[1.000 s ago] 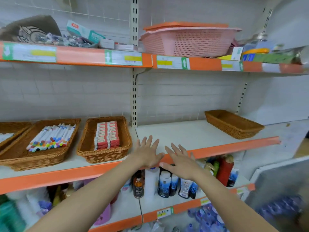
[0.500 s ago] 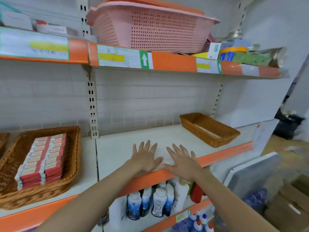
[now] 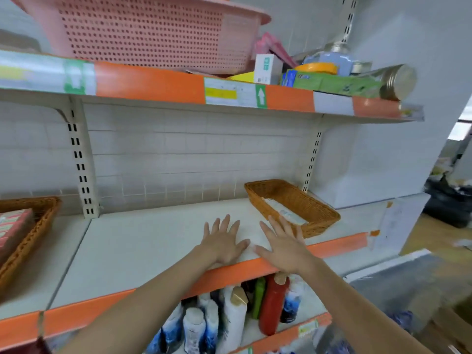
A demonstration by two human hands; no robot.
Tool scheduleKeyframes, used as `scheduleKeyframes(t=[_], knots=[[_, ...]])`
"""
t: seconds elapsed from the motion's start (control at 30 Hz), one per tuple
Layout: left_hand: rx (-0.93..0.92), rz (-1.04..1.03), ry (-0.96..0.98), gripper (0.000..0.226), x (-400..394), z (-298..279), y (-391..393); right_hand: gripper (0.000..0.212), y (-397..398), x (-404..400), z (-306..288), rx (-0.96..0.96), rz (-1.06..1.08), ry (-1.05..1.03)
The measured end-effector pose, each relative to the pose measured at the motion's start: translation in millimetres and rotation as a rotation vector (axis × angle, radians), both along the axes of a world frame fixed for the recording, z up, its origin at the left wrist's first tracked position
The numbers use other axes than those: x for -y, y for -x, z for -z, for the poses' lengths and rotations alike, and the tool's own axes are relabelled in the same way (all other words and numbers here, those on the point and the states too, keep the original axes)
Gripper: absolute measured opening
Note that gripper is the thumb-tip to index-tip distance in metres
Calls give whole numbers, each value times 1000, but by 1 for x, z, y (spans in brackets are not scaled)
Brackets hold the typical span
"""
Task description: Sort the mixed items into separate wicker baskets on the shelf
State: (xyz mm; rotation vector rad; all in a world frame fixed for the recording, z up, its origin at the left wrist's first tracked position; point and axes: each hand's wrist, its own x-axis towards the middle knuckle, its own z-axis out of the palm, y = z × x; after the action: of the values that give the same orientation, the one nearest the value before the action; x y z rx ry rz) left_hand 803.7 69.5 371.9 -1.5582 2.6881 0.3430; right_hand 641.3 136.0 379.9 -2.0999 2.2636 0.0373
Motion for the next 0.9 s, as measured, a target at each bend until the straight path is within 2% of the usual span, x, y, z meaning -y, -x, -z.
scheduleKeyframes(t=[0.17, 0.37, 0.57, 0.9], knots=[[-10, -29, 42, 66, -9, -12, 70, 73, 70, 0, -5, 33, 11, 14], [-15, -3, 95, 63, 1, -18, 128, 69, 118, 14, -7, 90, 5, 13], [8, -1, 127, 64, 44, -15, 164, 68, 155, 54, -8, 130, -5, 29], [26, -28, 97, 63, 100, -9, 199, 67, 187, 122, -6, 84, -98, 8]])
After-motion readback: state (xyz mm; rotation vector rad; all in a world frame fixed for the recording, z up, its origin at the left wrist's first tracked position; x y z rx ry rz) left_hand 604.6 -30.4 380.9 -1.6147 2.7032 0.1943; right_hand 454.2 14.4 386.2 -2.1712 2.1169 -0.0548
